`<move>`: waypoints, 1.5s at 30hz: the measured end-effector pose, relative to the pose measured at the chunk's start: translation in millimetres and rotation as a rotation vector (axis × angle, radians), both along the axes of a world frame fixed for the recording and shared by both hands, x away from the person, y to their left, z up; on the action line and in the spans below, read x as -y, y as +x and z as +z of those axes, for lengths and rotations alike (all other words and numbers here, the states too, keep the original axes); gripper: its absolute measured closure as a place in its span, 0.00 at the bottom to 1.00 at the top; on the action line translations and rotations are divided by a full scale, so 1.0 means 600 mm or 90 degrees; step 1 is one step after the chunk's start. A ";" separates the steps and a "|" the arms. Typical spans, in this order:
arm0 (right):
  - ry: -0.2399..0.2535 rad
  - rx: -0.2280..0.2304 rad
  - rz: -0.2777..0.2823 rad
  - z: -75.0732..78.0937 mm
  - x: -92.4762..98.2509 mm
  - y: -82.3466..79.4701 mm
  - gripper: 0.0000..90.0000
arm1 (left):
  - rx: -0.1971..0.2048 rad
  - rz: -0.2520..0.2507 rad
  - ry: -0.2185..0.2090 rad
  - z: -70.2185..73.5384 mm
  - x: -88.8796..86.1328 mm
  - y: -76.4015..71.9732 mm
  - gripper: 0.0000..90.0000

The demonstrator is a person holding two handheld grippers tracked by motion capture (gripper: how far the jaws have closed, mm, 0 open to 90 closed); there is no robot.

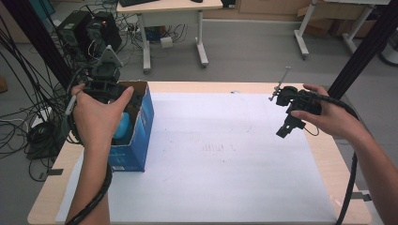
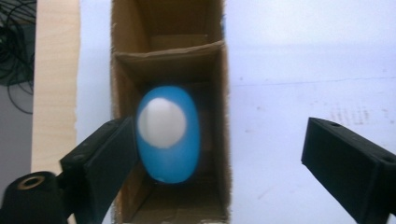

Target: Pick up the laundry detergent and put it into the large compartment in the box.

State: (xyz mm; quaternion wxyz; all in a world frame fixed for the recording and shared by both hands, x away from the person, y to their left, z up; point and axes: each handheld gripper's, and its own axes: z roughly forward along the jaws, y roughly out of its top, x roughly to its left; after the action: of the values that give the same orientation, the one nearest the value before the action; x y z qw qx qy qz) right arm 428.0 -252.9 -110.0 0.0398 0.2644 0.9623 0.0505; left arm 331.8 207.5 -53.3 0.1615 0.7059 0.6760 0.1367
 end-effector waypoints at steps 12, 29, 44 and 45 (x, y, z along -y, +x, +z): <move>0.015 0.004 -0.001 0.007 0.013 0.002 0.05 | 0.004 -0.043 -0.006 0.012 0.042 0.015 0.05; 0.021 0.005 -0.003 0.009 0.023 0.004 0.05 | -0.011 -0.126 -0.003 0.008 0.101 0.038 0.05; 0.018 0.005 -0.001 0.006 0.023 0.005 0.05 | -0.029 -0.139 -0.007 -0.001 0.109 0.049 0.05; 0.018 0.005 -0.001 0.006 0.023 0.005 0.05 | -0.029 -0.139 -0.007 -0.001 0.109 0.049 0.05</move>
State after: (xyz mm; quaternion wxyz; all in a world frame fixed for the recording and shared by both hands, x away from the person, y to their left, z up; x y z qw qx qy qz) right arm 431.2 -266.4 -106.1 0.0400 0.2657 0.9610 0.0650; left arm 361.3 142.2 -54.1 0.1638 0.7773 0.5993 0.0987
